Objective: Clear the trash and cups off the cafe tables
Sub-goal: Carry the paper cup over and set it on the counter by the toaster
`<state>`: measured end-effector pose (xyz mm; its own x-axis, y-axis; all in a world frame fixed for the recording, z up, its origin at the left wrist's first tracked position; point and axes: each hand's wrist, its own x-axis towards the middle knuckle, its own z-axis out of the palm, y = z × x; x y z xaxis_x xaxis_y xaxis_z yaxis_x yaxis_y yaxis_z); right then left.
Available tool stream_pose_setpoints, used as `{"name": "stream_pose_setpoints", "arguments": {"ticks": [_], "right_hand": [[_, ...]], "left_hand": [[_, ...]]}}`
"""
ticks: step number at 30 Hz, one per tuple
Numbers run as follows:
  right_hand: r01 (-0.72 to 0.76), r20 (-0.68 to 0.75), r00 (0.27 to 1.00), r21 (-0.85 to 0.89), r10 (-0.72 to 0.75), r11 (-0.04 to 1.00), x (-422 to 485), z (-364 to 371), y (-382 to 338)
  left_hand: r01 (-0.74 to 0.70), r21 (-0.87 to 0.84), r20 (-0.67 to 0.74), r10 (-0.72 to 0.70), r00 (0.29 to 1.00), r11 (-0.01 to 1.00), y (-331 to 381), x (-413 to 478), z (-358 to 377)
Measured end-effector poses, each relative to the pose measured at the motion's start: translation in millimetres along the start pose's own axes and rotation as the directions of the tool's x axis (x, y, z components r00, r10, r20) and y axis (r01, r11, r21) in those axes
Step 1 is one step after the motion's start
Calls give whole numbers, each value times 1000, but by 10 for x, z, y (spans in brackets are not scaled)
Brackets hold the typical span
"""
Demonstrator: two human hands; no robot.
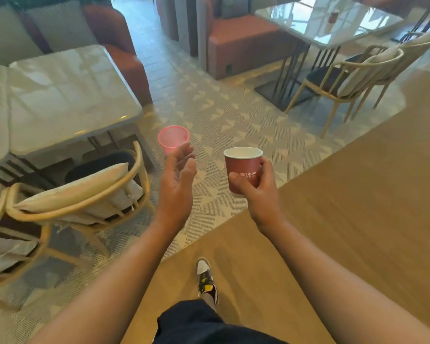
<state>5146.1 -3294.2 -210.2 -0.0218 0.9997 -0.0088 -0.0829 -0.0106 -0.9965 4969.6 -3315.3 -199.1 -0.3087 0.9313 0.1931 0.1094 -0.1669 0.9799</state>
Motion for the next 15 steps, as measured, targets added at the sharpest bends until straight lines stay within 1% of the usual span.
{"name": "stream_pose_setpoints", "arguments": {"ticks": [3, 6, 10, 15], "right_hand": [[-17, -8, 1000, -14, 17, 1000, 681, 103, -28], [-6, -8, 1000, -9, 6, 1000, 1369, 185, -118], [1, -6, 1000, -3, -1, 1000, 2080, 252, -209], [-20, 5, 1000, 5, 20, 1000, 2987, 311, -164]], "left_hand": [[29, 22, 24, -29, 999, 999, -166, 689, 75], [25, 28, 34, -26, 999, 999, -231, 1390, 173], [29, 23, 40, -29, 999, 999, -256, 2077, 377], [49, 22, 30, -50, 998, 999, -448, 2867, 655]]}}
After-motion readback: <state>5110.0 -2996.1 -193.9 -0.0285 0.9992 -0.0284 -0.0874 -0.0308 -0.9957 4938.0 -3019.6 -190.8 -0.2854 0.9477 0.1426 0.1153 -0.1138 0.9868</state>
